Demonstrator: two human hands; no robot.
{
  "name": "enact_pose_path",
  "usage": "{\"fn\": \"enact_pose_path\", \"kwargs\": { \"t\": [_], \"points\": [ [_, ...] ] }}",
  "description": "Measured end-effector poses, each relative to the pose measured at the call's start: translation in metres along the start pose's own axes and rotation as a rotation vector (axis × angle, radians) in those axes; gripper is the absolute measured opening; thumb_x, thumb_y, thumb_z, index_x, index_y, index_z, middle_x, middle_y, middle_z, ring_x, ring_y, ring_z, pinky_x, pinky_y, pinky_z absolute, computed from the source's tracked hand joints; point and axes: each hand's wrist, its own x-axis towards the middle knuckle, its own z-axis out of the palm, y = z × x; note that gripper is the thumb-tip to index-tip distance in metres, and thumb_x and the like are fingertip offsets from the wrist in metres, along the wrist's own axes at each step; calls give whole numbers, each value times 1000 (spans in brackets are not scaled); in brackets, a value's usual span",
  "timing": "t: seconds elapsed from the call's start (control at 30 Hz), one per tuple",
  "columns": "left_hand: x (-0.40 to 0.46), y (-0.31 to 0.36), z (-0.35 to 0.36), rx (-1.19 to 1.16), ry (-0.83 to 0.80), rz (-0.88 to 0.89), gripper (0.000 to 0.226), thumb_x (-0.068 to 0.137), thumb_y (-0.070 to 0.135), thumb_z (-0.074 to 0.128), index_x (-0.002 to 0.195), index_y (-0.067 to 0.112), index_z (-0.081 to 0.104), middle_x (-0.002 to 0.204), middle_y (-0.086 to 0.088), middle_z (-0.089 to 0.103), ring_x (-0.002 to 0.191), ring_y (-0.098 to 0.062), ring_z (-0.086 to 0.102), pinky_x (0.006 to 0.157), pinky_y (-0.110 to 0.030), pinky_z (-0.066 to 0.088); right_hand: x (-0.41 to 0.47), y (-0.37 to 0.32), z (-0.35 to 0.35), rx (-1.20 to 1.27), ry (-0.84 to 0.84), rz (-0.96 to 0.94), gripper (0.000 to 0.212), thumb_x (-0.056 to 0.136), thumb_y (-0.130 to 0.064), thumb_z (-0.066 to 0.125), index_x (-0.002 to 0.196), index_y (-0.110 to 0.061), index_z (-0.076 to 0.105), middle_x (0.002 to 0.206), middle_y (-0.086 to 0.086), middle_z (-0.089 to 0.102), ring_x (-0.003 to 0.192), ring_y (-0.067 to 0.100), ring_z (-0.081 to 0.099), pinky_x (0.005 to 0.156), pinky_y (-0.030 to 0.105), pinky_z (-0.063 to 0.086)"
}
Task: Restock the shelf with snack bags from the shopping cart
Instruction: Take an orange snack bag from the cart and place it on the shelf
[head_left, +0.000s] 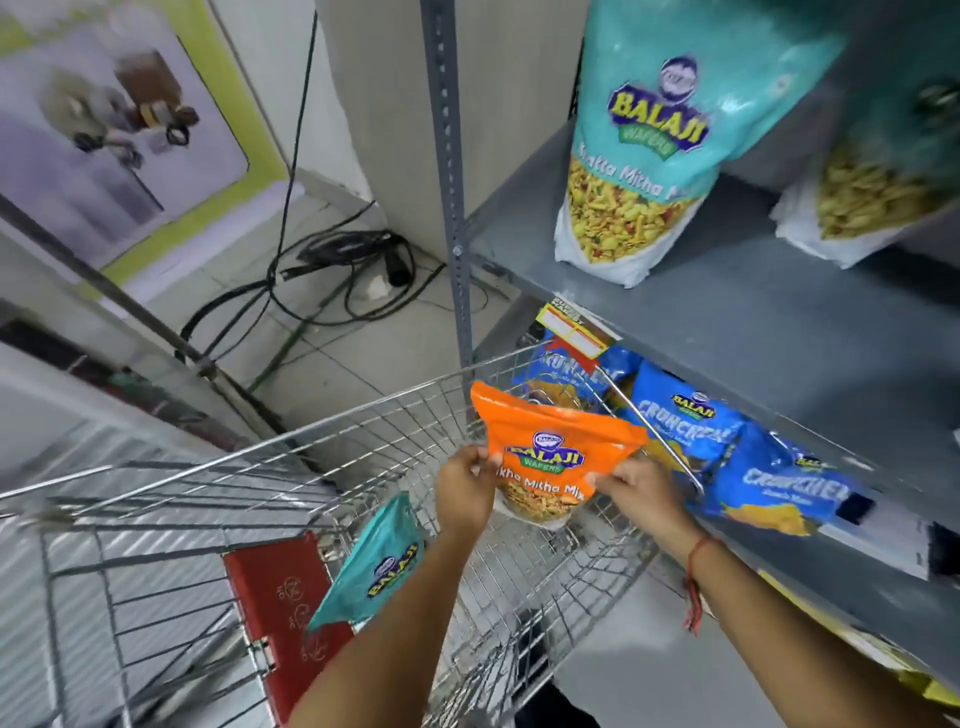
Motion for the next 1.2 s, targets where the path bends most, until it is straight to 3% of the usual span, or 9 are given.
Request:
{"fn": "enact_pose_path", "kwargs": {
  "t": [0.1, 0.23, 0.33, 0.43, 0.53, 0.67, 0.8, 1.0, 1.2],
  "points": [
    [-29, 43, -21, 3, 0, 139, 28, 84, 47, 58, 76, 21, 63, 79, 0, 74, 75, -18, 69, 69, -35, 55, -50, -37, -26, 37, 215, -152, 53, 85, -16, 67, 45, -22, 32, 43, -11, 31, 39, 2, 33, 46, 21, 24],
    [-73, 111, -40, 3, 8, 400, 30, 84, 48, 52, 76, 22, 62, 78, -4, 75, 72, -20, 67, 73, -47, 56, -114, -68, -64, 177, 442, -302, 39, 88, -33, 57, 58, -11, 46, 56, 4, 57, 59, 7, 48, 60, 40, 44],
    [-112, 171, -44, -1, 19, 602, 32, 88, 43, 50, 78, 15, 61, 76, -7, 73, 72, -23, 67, 70, -47, 54, -165, -96, -99, 192, 634, -426, 35, 94, -20, 54, 61, -19, 42, 58, 1, 49, 58, 4, 42, 60, 35, 39],
    [-155, 231, -44, 3, 37, 738, 29, 89, 39, 51, 81, 15, 66, 80, -12, 75, 77, -29, 68, 67, -35, 50, -209, -121, -141, 187, 838, -526, 35, 96, -26, 49, 65, -11, 42, 58, 9, 46, 57, 6, 36, 59, 41, 36],
    [-203, 292, -46, -32, 17, 827, 23, 89, 25, 58, 72, 12, 66, 69, -7, 69, 61, -19, 61, 52, -17, 35, -249, -140, -193, 176, 1010, -573, 41, 94, -38, 44, 68, -6, 47, 62, 16, 51, 59, 18, 45, 60, 50, 38],
    [-239, 353, -40, -126, -94, 869, 35, 73, 44, 57, 67, 12, 67, 70, -13, 74, 73, -31, 70, 68, -42, 57, -308, -161, -253, 141, 1185, -657, 42, 93, -35, 50, 69, -1, 54, 63, 22, 56, 59, 26, 46, 61, 48, 39],
    [-265, 385, -28, -251, -250, 813, 21, 65, 46, 62, 70, 29, 74, 78, -6, 78, 79, -29, 73, 82, -53, 59, -341, -162, -286, 207, 1257, -629, 43, 91, -42, 52, 71, -4, 57, 66, 21, 60, 60, 25, 53, 58, 40, 41],
    [-283, 392, -5, -289, -370, 760, 15, 65, 44, 63, 64, 33, 74, 78, -4, 78, 80, -27, 74, 83, -52, 59, -356, -136, -298, 300, 1265, -570, 51, 86, -55, 51, 77, -5, 59, 83, 27, 66, 83, 44, 63, 72, 60, 52],
    [-283, 359, 48, -202, -435, 829, 21, 72, 46, 58, 76, 31, 72, 76, 1, 77, 78, -23, 73, 79, -51, 59, -368, -83, -280, 366, 1238, -474, 36, 93, -34, 53, 73, -5, 57, 74, 13, 66, 66, 15, 59, 64, 31, 46]
  ]
}}
